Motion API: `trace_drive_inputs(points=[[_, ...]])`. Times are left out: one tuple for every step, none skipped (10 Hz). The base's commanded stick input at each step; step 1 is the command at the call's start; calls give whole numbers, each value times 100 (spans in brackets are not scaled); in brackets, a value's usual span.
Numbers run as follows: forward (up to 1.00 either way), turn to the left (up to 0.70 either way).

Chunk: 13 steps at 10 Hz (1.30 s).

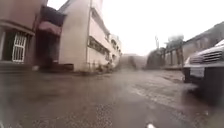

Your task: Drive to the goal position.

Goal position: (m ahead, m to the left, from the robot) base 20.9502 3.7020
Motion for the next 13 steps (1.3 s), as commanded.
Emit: trace_drive_inputs(points=[[50,8],[50,8],[50,8],[50,8],[50,8],[50,8],[50,8],[50,8],[50,8],[50,8],[50,8],[50,8],[50,8]])
